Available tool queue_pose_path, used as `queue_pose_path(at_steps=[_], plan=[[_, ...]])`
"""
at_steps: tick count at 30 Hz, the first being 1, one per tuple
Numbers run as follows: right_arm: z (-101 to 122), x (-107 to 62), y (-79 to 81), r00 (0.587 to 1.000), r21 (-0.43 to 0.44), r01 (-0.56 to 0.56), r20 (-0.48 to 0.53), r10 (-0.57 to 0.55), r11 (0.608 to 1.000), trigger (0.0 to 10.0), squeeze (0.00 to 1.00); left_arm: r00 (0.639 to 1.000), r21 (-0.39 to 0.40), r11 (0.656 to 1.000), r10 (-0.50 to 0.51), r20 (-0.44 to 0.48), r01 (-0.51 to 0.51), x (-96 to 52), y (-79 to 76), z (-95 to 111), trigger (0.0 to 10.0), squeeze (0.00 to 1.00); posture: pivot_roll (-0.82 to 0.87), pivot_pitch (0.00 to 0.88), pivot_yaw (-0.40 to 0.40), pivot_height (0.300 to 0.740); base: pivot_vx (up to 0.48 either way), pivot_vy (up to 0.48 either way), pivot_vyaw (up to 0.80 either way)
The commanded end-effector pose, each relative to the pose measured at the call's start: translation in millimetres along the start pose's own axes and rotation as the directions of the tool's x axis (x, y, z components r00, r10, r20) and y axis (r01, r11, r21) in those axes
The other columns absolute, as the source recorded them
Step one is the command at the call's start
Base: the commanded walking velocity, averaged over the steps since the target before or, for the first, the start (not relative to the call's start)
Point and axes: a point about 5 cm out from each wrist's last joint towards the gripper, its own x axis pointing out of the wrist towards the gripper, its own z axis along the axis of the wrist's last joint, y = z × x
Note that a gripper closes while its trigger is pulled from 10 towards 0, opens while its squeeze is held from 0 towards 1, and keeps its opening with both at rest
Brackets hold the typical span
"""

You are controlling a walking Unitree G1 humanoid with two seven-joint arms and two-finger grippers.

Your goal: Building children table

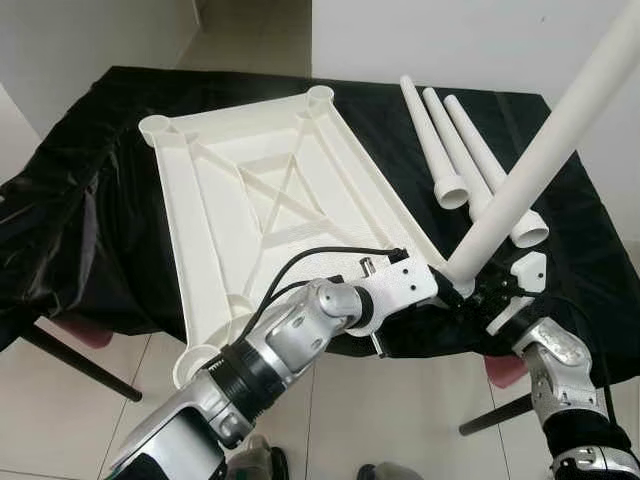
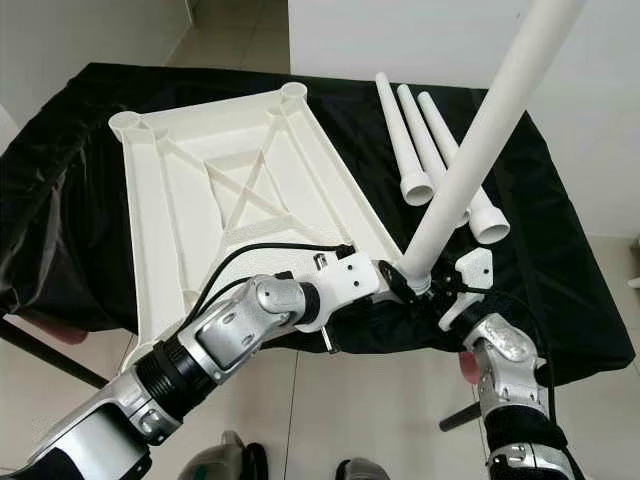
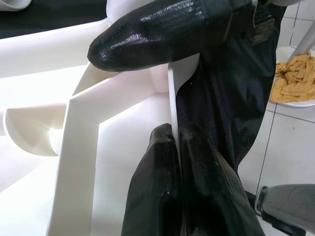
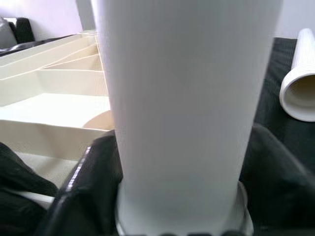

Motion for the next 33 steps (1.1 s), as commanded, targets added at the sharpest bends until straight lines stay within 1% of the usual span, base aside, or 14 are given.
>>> queue_pose_path(at_steps=[1, 8, 9, 10, 11, 15, 19, 22, 26, 27, 29, 31, 32, 33], plan=[[-18.7, -16.1, -4.4, 0.994, 0.047, 0.064, -0.094, -0.059, 0.997, 0.0, 0.00, 0.996, 0.019, 0.995, -0.094, 0.004, 0.094, -1.5, -7.9, 0.2, 10.0, 0.00, -0.07, 0.055, 0.047, 0.740, 0.000, 0.000, 0.00], [-20.2, -13.8, -9.1, 0.989, 0.038, 0.107, -0.103, -0.103, 0.993, 0.0, 0.00, 0.996, 0.020, 0.996, -0.092, 0.003, 0.092, -1.7, -8.0, 0.0, 10.0, 0.00, -0.06, 0.056, 0.046, 0.740, 0.000, 0.000, 0.00], [-19.6, -11.7, -10.4, 0.987, 0.039, 0.128, -0.106, -0.123, 0.991, 2.7, 0.00, 0.996, 0.019, 0.996, -0.091, 0.002, 0.091, -1.9, -7.8, -0.3, 10.0, 0.00, -0.06, 0.059, 0.043, 0.740, 0.000, 0.000, 0.00], [-19.3, -9.4, -11.2, 0.984, 0.039, 0.146, -0.111, -0.141, 0.989, 6.6, 0.00, 0.996, 0.018, 0.996, -0.090, 0.001, 0.090, -2.1, -7.6, -0.5, 10.0, 0.00, -0.06, 0.059, 0.043, 0.740, 0.000, 0.000, 0.00], [-18.4, -5.5, -11.4, 0.981, 0.043, 0.162, -0.113, -0.157, 0.986, 10.0, 0.00, 0.996, 0.017, 0.996, -0.088, 0.000, 0.088, -2.2, -7.2, -0.7, 10.0, 0.00, -0.06, 0.061, 0.043, 0.740, 0.000, 0.000, 0.00], [-17.8, 0.9, -12.6, 0.972, 0.039, 0.202, -0.131, -0.195, 0.979, 10.0, 0.00, 0.996, 0.016, 0.996, -0.086, 0.000, 0.086, -2.3, -6.8, -0.8, 10.0, 0.00, -0.06, 0.062, 0.041, 0.740, 0.000, 0.000, 0.00], [-12.7, 14.7, -13.7, 0.948, 0.015, 0.292, -0.135, -0.287, 0.956, 10.0, 0.00, 0.997, 0.015, 0.997, -0.081, 0.001, 0.081, -2.3, -6.1, -0.4, 10.0, 0.00, -0.06, 0.065, 0.037, 0.740, 0.000, 0.000, 0.00], [-7.5, 25.2, -6.1, 0.937, 0.042, 0.339, -0.110, -0.333, 0.940, 10.0, 0.00, 0.997, 0.012, 0.997, -0.073, 0.002, 0.073, -2.5, -4.6, 0.1, 10.0, 0.00, -0.05, 0.069, 0.027, 0.740, 0.000, 0.000, 0.00], [-7.2, 27.1, -4.2, 0.932, 0.052, 0.351, -0.112, -0.343, 0.935, 10.0, 0.00, 0.997, 0.011, 0.997, -0.071, 0.002, 0.071, -2.6, -4.3, 0.3, 10.0, 0.00, -0.05, 0.069, 0.027, 0.740, 0.000, 0.000, 0.00], [-6.1, 30.4, 1.0, 0.928, 0.058, 0.364, -0.108, -0.357, 0.930, 10.0, 0.00, 0.998, 0.009, 0.998, -0.069, 0.003, 0.069, -2.6, -4.2, 0.4, 10.0, 0.00, -0.05, 0.072, 0.023, 0.740, 0.000, 0.000, 0.00], [-4.6, 40.5, 20.1, 0.879, 0.067, 0.471, -0.122, -0.461, 0.880, 10.0, 0.00, 0.998, 0.002, 0.998, -0.063, 0.005, 0.063, -2.8, -4.0, 0.4, 10.0, 0.00, -0.05, 0.081, 0.013, 0.740, 0.000, 0.000, 0.00], [-3.9, 41.7, 22.6, 0.869, 0.063, 0.489, -0.124, -0.479, 0.870, 10.0, 0.00, 0.998, 0.001, 0.998, -0.062, 0.006, 0.062, -2.9, -3.9, 0.5, 10.0, 0.00, -0.05, 0.081, 0.013, 0.740, 0.000, 0.000, 0.00], [-1.7, 43.1, 28.0, 0.847, 0.075, 0.528, -0.113, -0.519, 0.846, 10.0, 0.00, 0.998, -0.002, 0.998, -0.057, 0.005, 0.057, -3.1, -3.0, 0.2, 10.0, 0.00, -0.05, 0.087, 0.008, 0.740, 0.000, 0.000, 0.00], [0.1, 45.1, 37.6, 0.801, 0.074, 0.596, -0.119, -0.586, 0.800, 10.0, 0.00, 0.999, -0.007, 0.999, -0.052, 0.005, 0.052, -3.6, -2.6, -0.1, 10.0, 0.00, -0.05, 0.093, 0.005, 0.740, 0.000, 0.000, 0.00]])
